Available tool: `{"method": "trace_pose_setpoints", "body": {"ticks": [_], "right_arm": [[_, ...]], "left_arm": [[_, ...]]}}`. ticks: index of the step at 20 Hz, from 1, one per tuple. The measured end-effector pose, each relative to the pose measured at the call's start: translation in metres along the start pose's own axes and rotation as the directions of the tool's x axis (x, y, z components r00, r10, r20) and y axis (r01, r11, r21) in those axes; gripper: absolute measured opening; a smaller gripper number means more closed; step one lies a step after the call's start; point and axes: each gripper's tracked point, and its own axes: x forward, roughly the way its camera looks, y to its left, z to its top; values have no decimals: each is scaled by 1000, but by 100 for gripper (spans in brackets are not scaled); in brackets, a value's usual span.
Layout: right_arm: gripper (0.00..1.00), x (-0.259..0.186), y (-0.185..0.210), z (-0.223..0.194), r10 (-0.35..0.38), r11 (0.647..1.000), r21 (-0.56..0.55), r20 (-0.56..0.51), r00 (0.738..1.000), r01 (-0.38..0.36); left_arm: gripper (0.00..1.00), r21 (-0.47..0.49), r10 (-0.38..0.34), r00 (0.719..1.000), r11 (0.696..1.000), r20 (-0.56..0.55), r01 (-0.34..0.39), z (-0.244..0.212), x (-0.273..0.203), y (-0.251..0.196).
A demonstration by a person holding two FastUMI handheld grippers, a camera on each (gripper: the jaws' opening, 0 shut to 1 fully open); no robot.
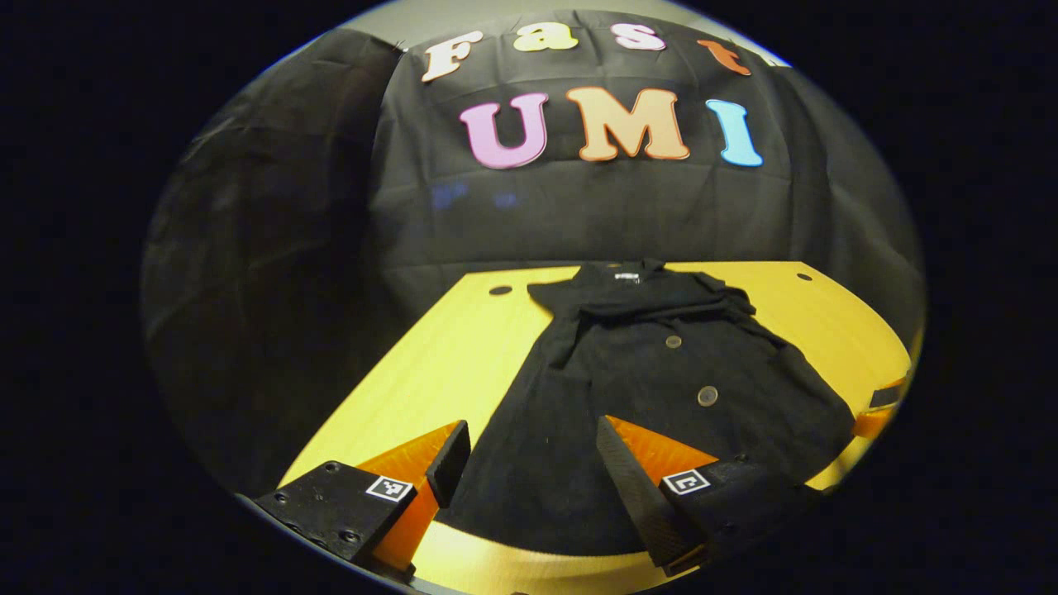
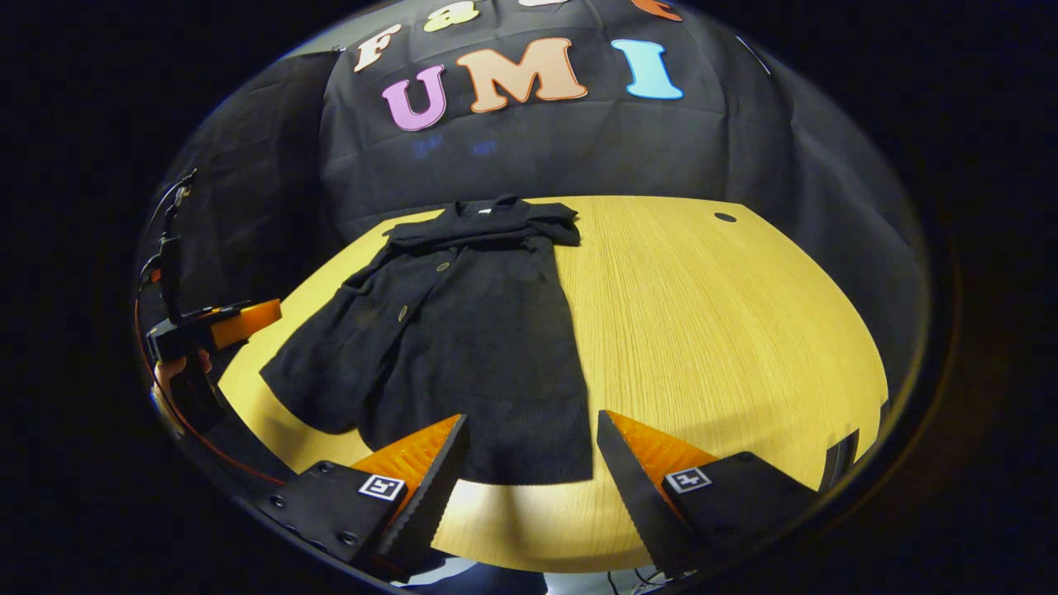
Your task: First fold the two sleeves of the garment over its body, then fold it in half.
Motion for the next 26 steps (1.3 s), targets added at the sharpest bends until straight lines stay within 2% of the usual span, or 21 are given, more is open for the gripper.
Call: {"method": "trace_pose_setpoints", "body": {"ticks": [2,4,9,15,19,21,22,23,24,25,26], "right_arm": [[98,6,-1,-8,-10,1000,1,-17,1000,10],[98,12,1,-17,-13,1000,1,-41,999,13],[98,21,5,-29,-43,999,-35,-57,997,41],[99,20,5,-32,-55,998,-23,-37,998,54],[96,22,7,-33,-62,998,-17,-26,998,62],[85,22,13,-32,-47,999,-29,-32,998,46],[78,23,15,-32,-38,999,-36,-37,999,37],[75,23,18,-34,-25,999,-40,-43,999,23],[61,23,20,-34,-21,999,-42,-45,999,19],[59,21,22,-35,-13,999,-43,-46,999,11],[51,21,24,-34,-3,999,-39,-46,999,1]], "left_arm": [[94,-25,-7,999,1000,-46,5,-22,-4,-3],[94,-6,4,993,1000,-117,-5,-51,-8,3],[96,-4,15,976,1000,-216,-16,-87,-13,14],[96,-3,11,980,1000,-201,-12,-93,-12,12],[94,-78,-10,983,997,-183,-5,-96,-14,10],[93,-58,-37,982,998,-188,26,-98,-13,3],[89,-58,-50,981,998,-187,40,-97,-13,0],[81,-58,-52,981,997,-188,42,-95,-13,-1],[74,-59,-57,980,997,-191,47,-96,-12,-3],[70,-61,-65,979,997,-191,54,-95,-13,-6],[61,-61,-76,978,996,-193,65,-96,-13,-10]]}}
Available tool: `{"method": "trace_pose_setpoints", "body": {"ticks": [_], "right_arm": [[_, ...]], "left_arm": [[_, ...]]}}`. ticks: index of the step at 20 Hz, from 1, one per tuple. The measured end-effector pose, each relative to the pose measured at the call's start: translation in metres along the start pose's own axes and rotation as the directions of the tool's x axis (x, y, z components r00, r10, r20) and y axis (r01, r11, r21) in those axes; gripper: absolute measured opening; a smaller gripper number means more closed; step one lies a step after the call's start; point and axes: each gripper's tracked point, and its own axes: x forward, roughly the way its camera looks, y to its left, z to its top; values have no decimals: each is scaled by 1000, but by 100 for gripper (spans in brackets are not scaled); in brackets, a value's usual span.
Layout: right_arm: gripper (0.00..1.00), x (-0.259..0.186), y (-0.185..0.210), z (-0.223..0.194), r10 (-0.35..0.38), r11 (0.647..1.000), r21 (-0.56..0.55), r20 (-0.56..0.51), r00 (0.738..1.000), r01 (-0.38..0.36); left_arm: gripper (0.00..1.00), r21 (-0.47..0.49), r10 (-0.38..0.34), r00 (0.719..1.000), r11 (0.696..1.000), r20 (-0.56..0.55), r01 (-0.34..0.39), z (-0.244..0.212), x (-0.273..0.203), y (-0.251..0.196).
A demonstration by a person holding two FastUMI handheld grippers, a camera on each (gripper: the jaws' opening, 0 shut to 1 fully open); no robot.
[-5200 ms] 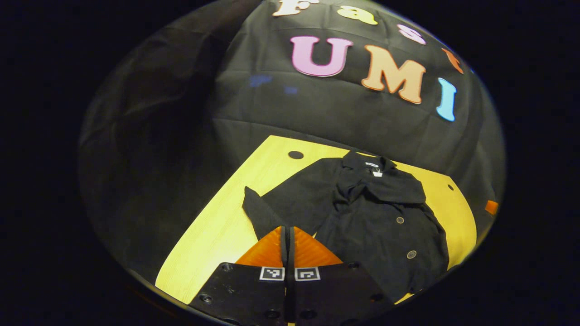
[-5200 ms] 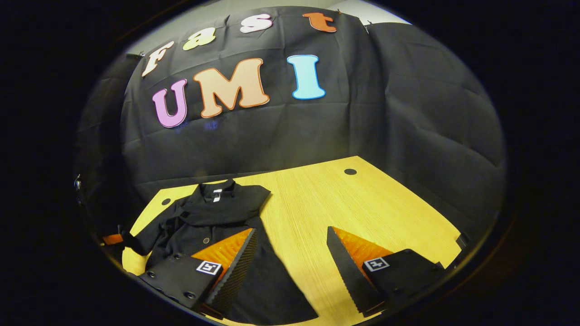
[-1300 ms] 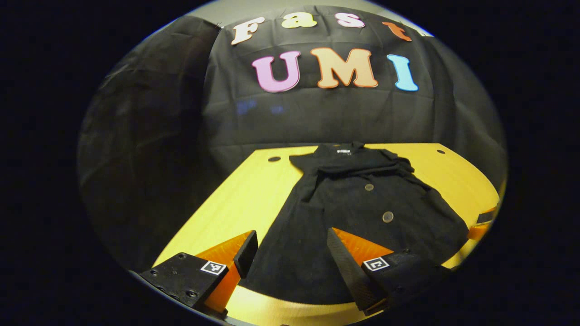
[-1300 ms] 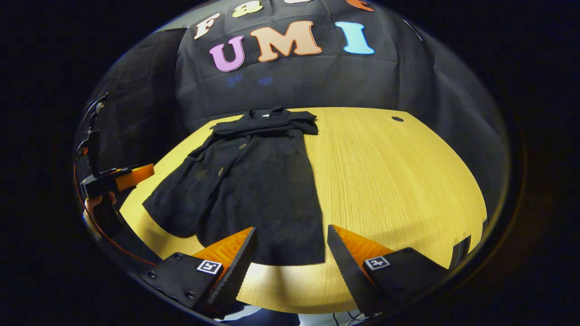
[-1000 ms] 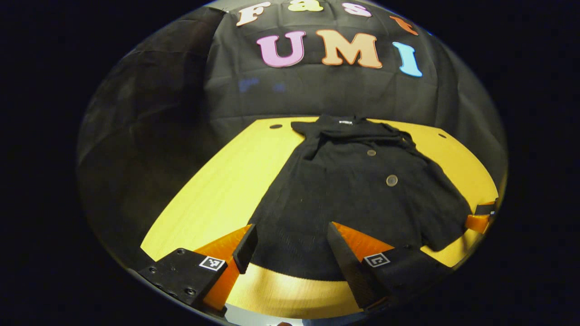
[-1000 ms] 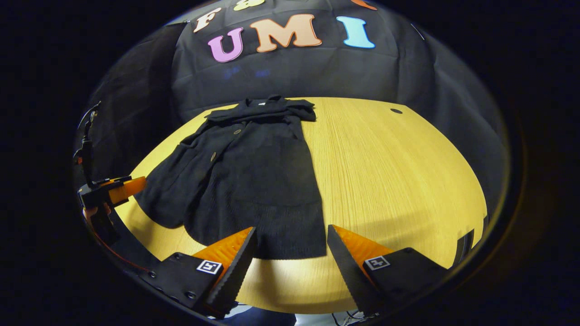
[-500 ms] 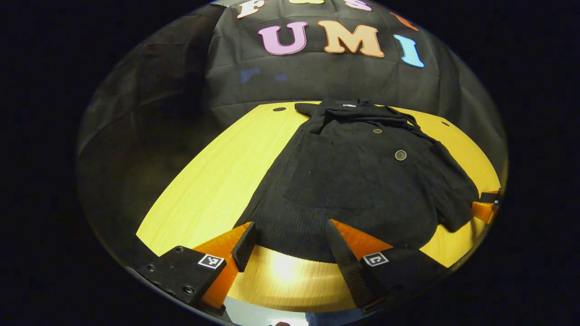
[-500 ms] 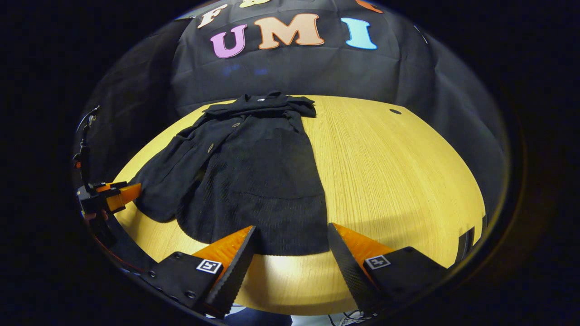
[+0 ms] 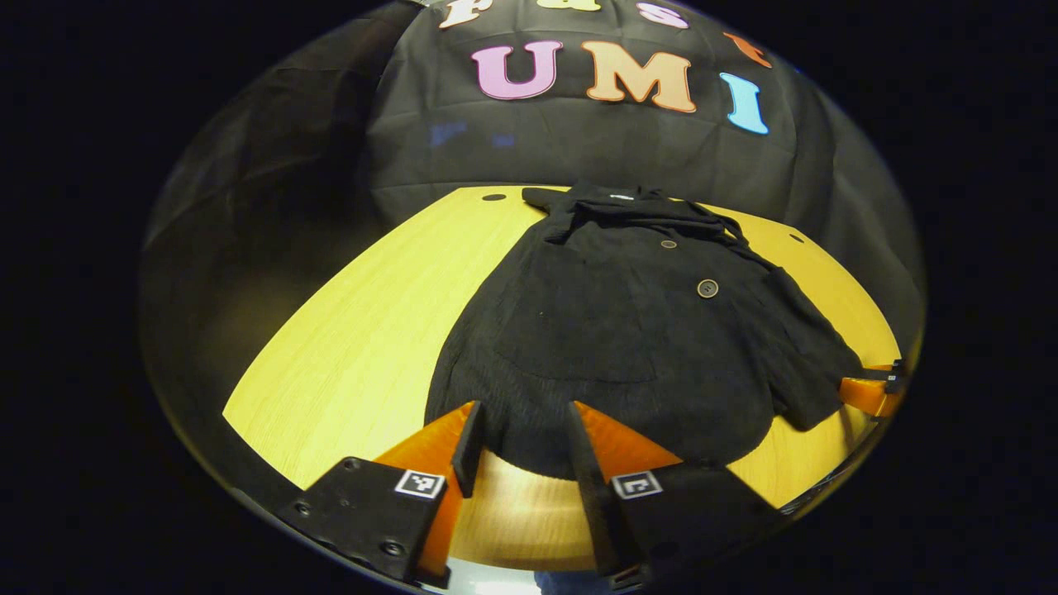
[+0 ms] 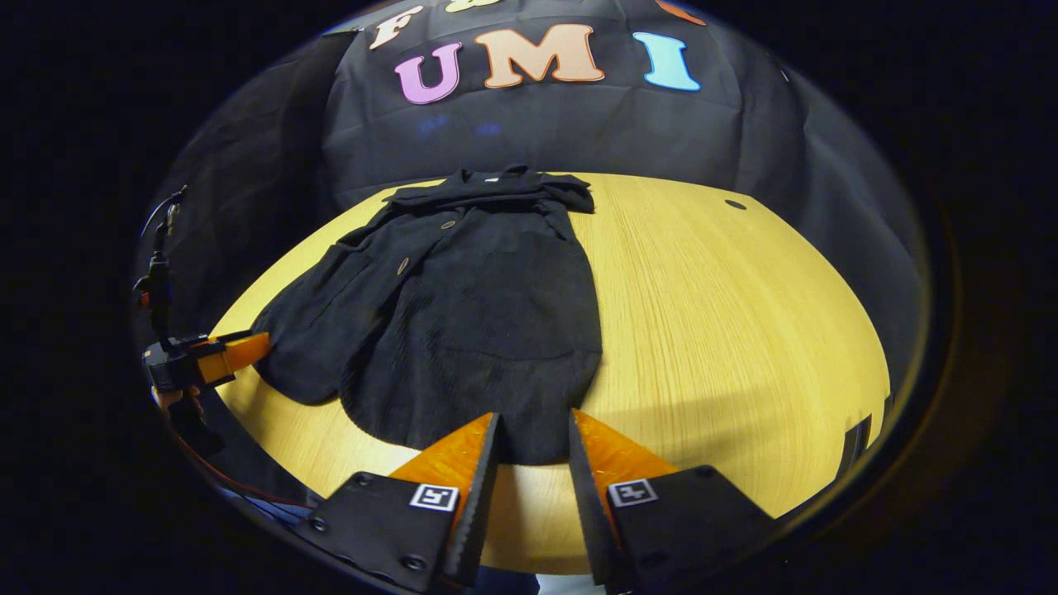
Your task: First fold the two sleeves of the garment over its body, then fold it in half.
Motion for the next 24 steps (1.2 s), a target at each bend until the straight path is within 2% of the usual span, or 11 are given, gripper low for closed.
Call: {"method": "trace_pose_setpoints", "body": {"ticks": [1,3,4,5,6,7,8,11,12,17,24], "right_arm": [[43,1,6,-2,23,1000,10,-5,1000,-23],[15,1,9,-4,47,998,42,-16,999,-46],[16,1,9,-4,53,997,51,-26,998,-51],[11,0,11,-4,61,997,59,-30,998,-59],[11,0,11,-4,62,996,61,-34,998,-60],[11,0,11,-4,57,996,66,-34,998,-55],[5,-1,11,-3,49,997,64,-31,998,-47],[5,-2,10,-3,29,999,27,-34,999,-28],[0,-2,9,-1,28,999,22,-36,999,-27],[2,-8,9,9,22,999,30,-23,999,-21],[0,-9,10,78,30,1000,6,84,996,-31]], "left_arm": [[53,6,-18,1000,1000,6,18,1,1,-7],[24,5,-29,1000,1000,13,29,4,1,-13],[9,0,-21,1000,1000,13,21,1,2,-12],[6,-1,-15,1000,1000,12,15,3,2,-12],[3,-2,-10,1000,1000,11,10,2,2,-13],[1,2,-10,1000,1000,10,10,3,1,-13],[0,6,-10,1000,1000,7,10,2,1,-13],[0,-18,-5,1000,1000,-9,5,4,1,-10],[0,-36,-3,1000,999,-17,3,5,2,-10],[0,-131,-20,999,991,-25,17,19,0,-11],[0,-126,-37,996,991,76,47,86,2,-12]]}}
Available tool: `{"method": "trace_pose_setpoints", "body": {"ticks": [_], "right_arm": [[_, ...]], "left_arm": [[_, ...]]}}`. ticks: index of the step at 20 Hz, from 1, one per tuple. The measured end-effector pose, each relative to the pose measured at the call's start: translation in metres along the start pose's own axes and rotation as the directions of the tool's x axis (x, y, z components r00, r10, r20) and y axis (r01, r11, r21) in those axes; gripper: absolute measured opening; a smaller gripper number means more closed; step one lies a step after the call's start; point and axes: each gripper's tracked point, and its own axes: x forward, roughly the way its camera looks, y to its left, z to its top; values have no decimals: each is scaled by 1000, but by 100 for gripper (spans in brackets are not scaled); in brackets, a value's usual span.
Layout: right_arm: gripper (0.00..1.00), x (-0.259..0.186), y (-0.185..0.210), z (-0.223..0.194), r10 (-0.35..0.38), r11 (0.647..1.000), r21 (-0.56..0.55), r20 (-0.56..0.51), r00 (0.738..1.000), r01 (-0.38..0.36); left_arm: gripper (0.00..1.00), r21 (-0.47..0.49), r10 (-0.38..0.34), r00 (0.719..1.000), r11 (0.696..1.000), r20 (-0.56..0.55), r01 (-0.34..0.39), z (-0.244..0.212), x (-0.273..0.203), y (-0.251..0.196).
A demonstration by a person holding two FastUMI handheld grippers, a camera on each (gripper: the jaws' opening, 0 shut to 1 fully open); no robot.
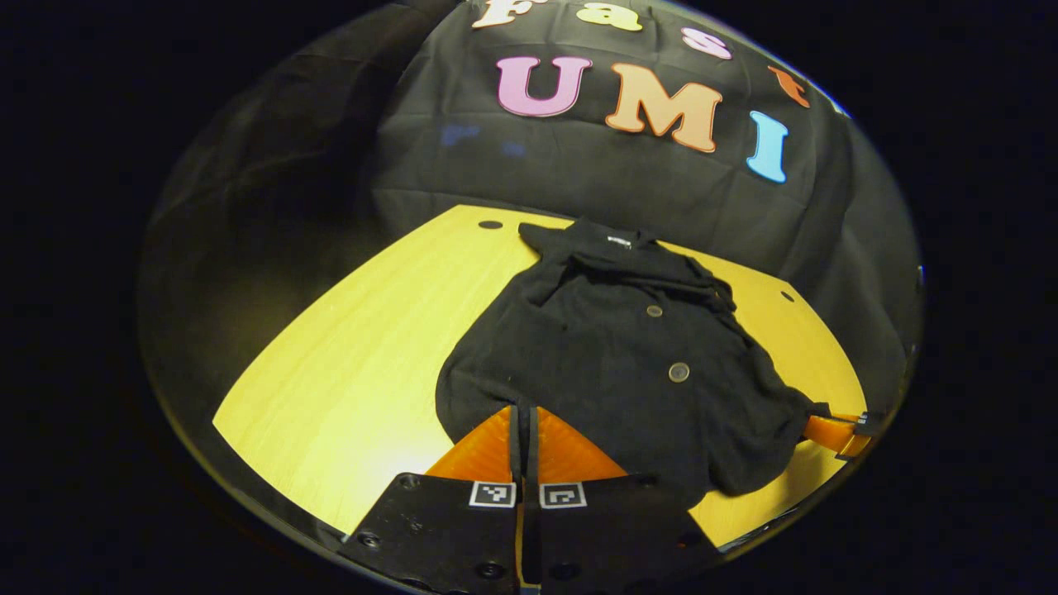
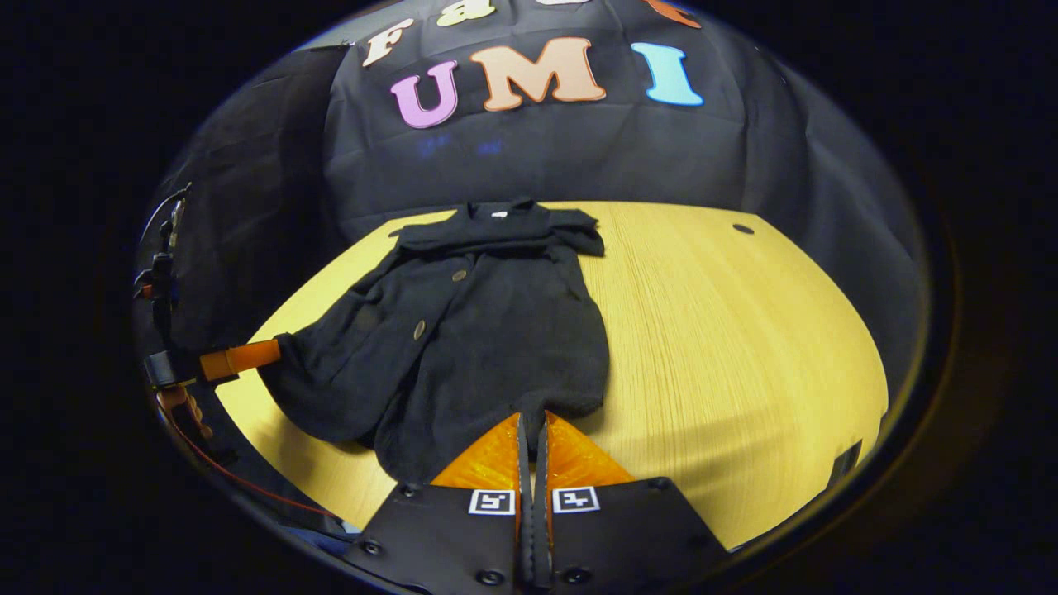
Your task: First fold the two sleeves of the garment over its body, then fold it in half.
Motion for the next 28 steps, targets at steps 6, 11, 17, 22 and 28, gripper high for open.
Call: {"method": "trace_pose_setpoints", "body": {"ticks": [6,11,17,22,28], "right_arm": [[2,10,-1,62,2,998,-63,81,997,3],[2,24,-8,114,-11,996,-82,145,989,23],[2,40,-14,171,-26,996,-79,210,977,44],[2,61,-22,225,-48,994,-81,261,964,71],[2,97,-26,291,-62,988,-112,315,947,102]], "left_arm": [[0,-16,-33,995,999,93,34,61,21,-13],[0,-1,-54,986,998,156,55,106,41,-28],[0,-10,-90,974,996,206,94,151,63,-43],[0,15,-90,962,996,259,90,191,93,-38],[0,2,-72,958,997,276,74,230,140,-30]]}}
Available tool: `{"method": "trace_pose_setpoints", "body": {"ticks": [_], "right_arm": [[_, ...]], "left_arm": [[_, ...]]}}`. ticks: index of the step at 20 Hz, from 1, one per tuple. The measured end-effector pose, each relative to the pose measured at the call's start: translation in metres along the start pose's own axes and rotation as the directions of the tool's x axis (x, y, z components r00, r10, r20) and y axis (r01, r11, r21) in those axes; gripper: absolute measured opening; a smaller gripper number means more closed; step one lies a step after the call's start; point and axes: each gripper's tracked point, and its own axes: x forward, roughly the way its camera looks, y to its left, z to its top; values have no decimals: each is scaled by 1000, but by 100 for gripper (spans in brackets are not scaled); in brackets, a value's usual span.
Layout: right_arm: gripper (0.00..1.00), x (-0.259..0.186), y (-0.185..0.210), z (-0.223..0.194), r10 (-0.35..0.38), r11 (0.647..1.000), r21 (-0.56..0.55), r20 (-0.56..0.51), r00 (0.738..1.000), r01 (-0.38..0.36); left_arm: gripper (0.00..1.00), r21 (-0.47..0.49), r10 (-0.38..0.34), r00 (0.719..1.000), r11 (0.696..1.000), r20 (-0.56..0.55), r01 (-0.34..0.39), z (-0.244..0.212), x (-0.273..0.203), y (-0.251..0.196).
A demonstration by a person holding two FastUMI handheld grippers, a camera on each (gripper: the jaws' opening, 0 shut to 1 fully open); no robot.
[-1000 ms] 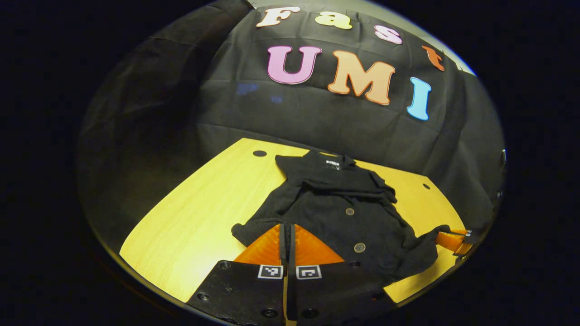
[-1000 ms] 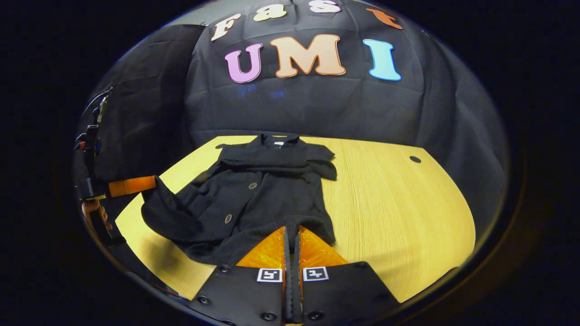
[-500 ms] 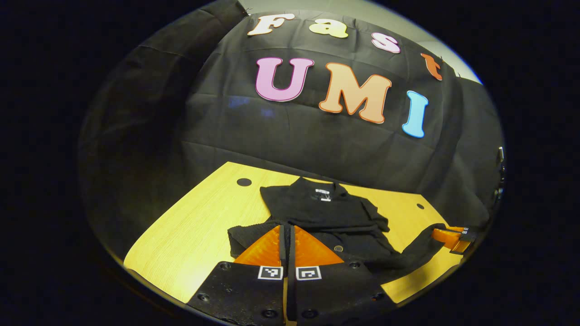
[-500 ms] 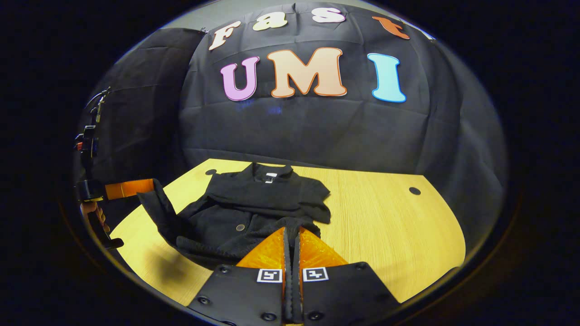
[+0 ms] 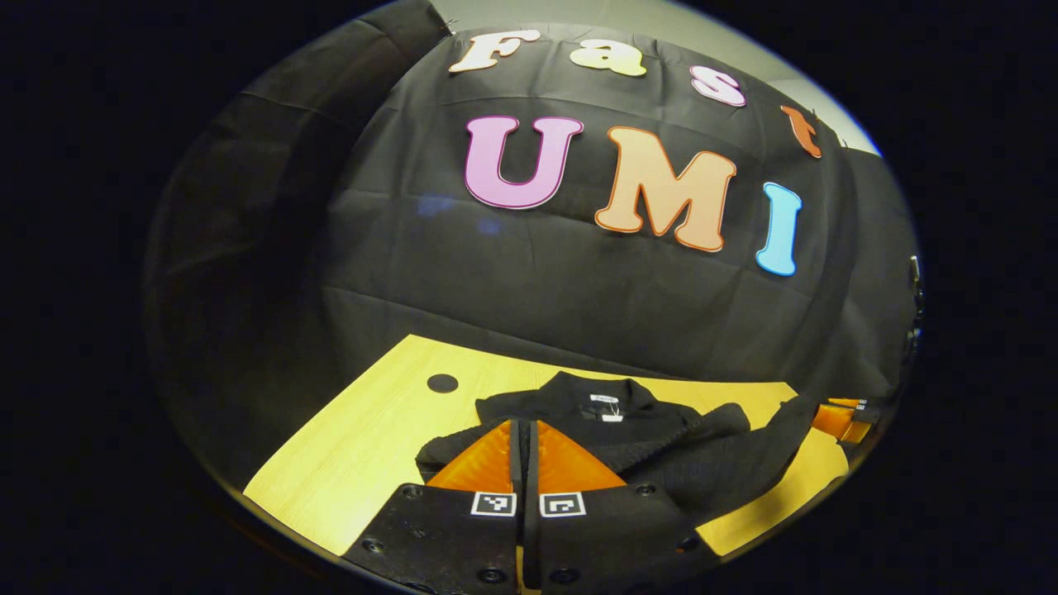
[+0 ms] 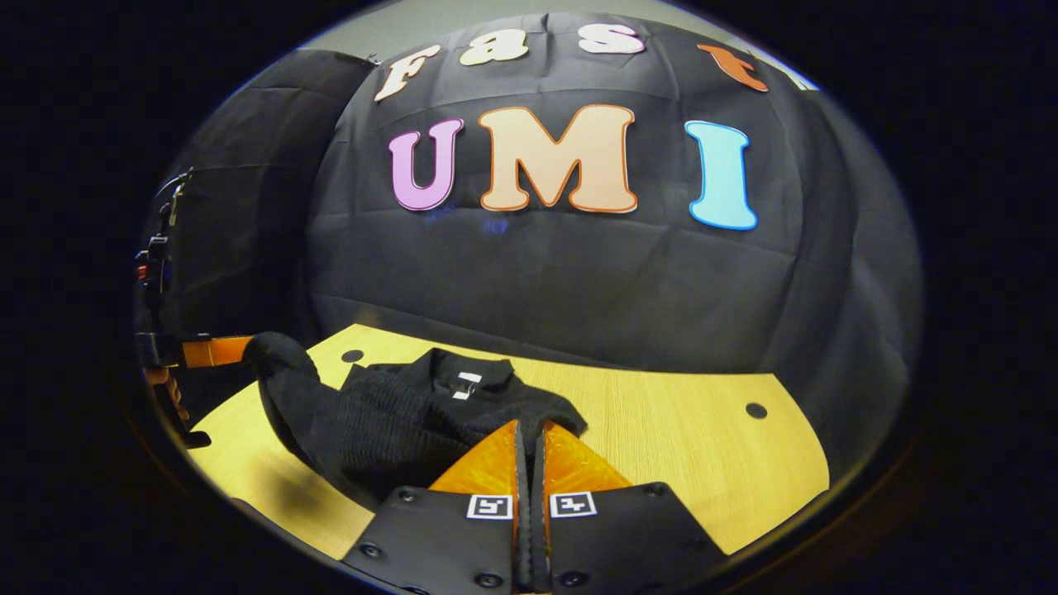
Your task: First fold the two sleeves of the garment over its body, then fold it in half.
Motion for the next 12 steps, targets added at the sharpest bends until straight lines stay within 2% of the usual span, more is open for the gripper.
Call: {"method": "trace_pose_setpoints", "body": {"ticks": [7,12], "right_arm": [[2,76,-1,32,-40,999,-9,20,999,41],[2,124,-6,29,-90,996,-31,-2,996,89]], "left_arm": [[0,34,10,1000,999,-16,-9,5,70,6],[0,77,10,1000,997,-29,-8,3,110,5]]}}
